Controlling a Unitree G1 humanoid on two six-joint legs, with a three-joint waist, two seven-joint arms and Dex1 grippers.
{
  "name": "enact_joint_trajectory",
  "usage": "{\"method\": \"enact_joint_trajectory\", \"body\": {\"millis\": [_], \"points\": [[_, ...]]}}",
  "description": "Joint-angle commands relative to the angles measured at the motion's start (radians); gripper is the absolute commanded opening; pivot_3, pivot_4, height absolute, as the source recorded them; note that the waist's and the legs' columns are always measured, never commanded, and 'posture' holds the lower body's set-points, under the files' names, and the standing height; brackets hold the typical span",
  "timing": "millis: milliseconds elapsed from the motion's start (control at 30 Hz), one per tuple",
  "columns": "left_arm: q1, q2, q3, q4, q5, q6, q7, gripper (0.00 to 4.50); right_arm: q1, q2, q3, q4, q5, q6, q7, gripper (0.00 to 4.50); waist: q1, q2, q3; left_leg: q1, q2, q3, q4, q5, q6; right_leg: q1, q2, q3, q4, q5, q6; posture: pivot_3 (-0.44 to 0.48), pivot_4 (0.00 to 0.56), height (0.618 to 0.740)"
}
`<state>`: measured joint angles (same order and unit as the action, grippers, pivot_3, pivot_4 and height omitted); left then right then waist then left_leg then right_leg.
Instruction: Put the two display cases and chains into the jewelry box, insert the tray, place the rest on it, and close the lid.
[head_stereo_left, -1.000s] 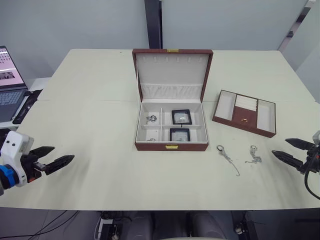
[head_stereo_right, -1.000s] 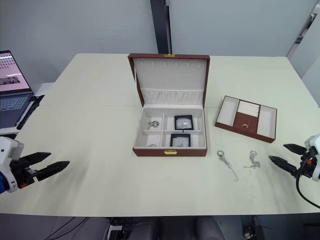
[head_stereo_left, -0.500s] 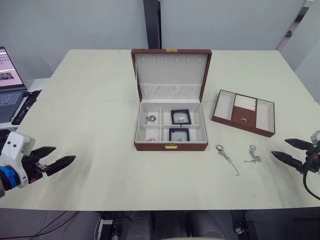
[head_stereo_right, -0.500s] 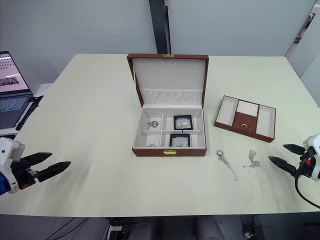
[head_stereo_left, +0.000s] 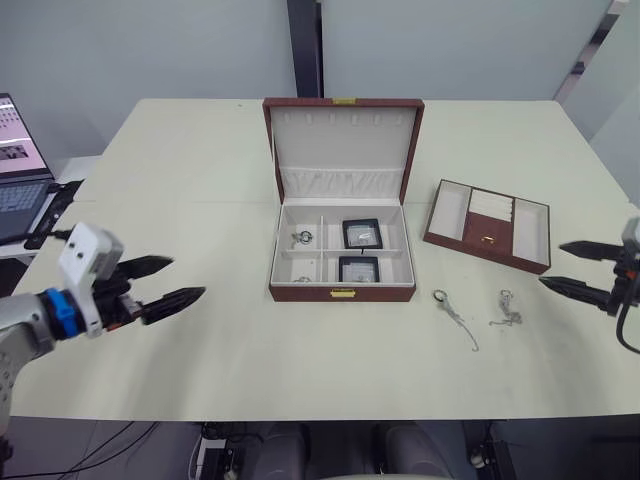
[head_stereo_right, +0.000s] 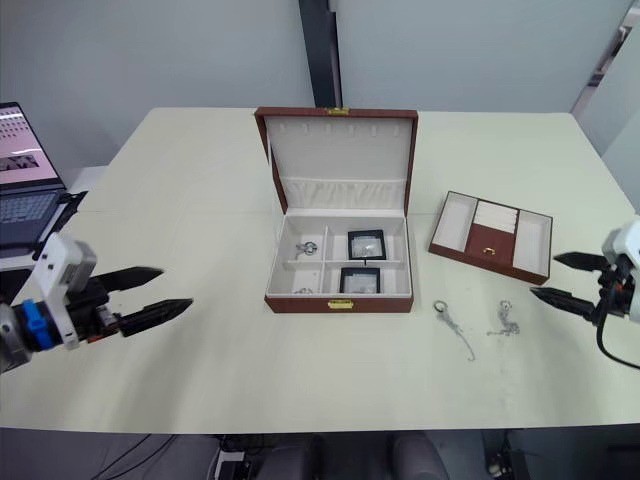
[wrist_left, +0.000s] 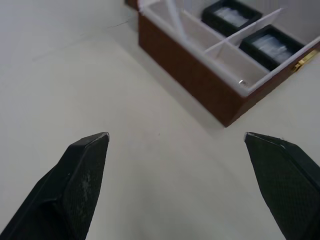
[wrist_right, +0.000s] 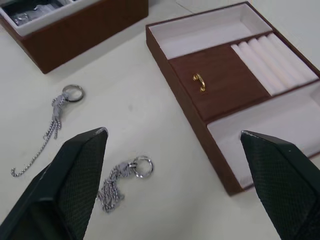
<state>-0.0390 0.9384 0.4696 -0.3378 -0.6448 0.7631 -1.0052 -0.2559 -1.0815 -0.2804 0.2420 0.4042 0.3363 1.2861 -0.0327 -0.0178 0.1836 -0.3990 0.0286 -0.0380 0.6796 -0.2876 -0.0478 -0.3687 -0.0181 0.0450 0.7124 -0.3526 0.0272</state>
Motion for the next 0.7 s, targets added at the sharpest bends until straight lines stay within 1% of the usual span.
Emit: {"method": "enact_joint_trajectory", "body": {"millis": [33,167,233,300,467,533,700], "points": [[-0.087,-0.005,-0.094,-0.058,-0.052,0.008,-0.011,4.48,-0.116,-0.022,0.080,0.063,-0.046,-0.008,0.044,4.50,-0.001,0.000,0.000,0.000,0.000,0.000,0.000,0.000,0.000,0.000,0.000,0.000,0.000,0.000,0.000,0.000,0.150,0.740],[-0.232,-0.057,-0.258,-0.054,-0.035,-0.030,-0.028,4.48,-0.261,-0.005,0.199,0.193,-0.142,-0.077,0.082,4.50,0.000,0.000,0.000,0.000,-0.001,0.001,0.001,0.000,0.000,0.000,0.000,0.001,0.000,0.000,0.000,0.000,0.150,0.740],[-0.303,-0.099,-0.346,-0.045,-0.012,-0.062,-0.038,4.48,-0.322,0.006,0.254,0.277,-0.200,-0.127,0.090,4.50,0.000,0.000,0.000,0.000,-0.001,0.001,0.001,0.000,0.000,0.000,0.000,0.001,0.000,0.000,0.000,0.000,0.150,0.740],[-0.365,-0.148,-0.408,-0.025,0.011,-0.108,-0.049,4.48,-0.382,0.028,0.296,0.360,-0.247,-0.180,0.093,4.50,0.000,0.000,0.000,0.000,-0.001,0.001,0.001,0.000,0.000,0.000,0.000,0.000,0.000,0.000,0.000,0.000,0.150,0.740],[-0.447,-0.222,-0.510,0.033,0.069,-0.203,-0.090,4.48,-0.487,0.074,0.362,0.530,-0.337,-0.279,0.094,4.50,-0.002,0.000,0.000,-0.001,0.000,0.003,0.001,0.002,-0.003,-0.001,0.000,0.001,0.000,0.000,0.000,0.000,0.150,0.740],[-0.480,-0.267,-0.553,0.062,0.090,-0.249,-0.106,4.48,-0.530,0.098,0.390,0.605,-0.379,-0.314,0.084,4.50,-0.002,0.000,0.000,0.000,0.000,0.004,0.001,0.002,-0.003,-0.001,0.000,0.002,0.000,0.000,0.000,0.000,0.150,0.740],[-0.517,-0.346,-0.613,0.110,0.133,-0.320,-0.120,4.48,-0.600,0.145,0.418,0.760,-0.444,-0.381,0.055,4.50,-0.002,0.000,0.000,0.000,0.000,0.007,0.001,0.002,-0.004,-0.001,0.000,0.002,0.000,0.000,0.000,0.000,0.150,0.740]]}}
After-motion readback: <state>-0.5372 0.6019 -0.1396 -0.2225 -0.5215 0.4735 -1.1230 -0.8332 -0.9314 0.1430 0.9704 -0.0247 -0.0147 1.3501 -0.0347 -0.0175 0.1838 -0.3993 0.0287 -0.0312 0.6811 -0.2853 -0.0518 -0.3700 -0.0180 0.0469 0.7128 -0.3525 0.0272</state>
